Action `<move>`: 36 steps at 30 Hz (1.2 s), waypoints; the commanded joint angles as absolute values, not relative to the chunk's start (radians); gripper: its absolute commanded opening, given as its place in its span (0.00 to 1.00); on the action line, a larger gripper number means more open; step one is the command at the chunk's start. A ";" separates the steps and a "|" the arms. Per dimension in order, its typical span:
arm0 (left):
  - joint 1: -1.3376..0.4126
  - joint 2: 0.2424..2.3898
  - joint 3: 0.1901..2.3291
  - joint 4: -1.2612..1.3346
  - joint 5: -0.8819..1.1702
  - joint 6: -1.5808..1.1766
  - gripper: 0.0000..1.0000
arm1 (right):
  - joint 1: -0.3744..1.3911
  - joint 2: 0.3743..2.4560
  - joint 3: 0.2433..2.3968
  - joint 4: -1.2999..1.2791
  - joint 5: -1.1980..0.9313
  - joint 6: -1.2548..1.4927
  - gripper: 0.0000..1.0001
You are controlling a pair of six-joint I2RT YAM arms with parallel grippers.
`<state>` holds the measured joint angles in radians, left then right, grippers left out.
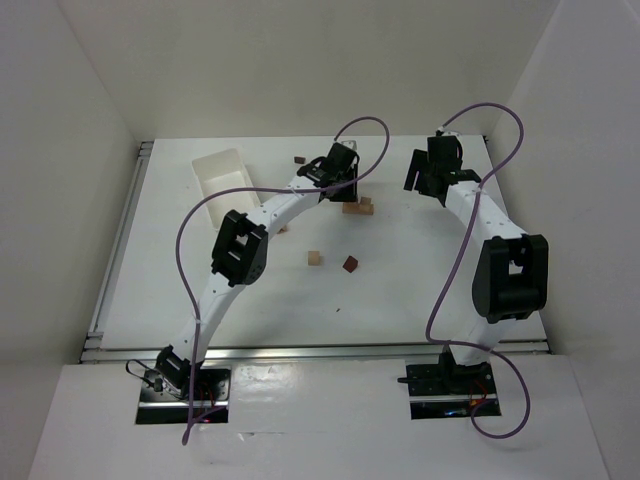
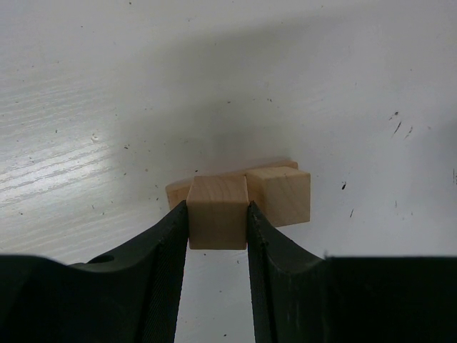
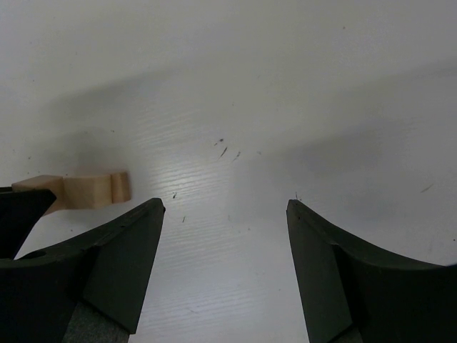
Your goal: Build the wood block tower
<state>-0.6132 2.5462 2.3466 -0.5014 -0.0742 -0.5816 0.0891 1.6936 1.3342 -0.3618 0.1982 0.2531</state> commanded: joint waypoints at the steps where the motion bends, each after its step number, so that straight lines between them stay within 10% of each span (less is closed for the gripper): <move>1: -0.615 2.545 2.353 -0.479 -0.081 -0.586 0.18 | 0.095 1.700 1.350 -0.368 0.204 0.258 0.78; 28: -0.624 2.536 2.304 -0.477 -0.049 -0.586 0.27 | 0.095 1.700 1.350 -0.368 0.204 0.258 0.78; 36: -0.634 2.536 2.315 -0.468 -0.058 -0.586 0.51 | 0.095 1.709 1.350 -0.368 0.204 0.258 0.79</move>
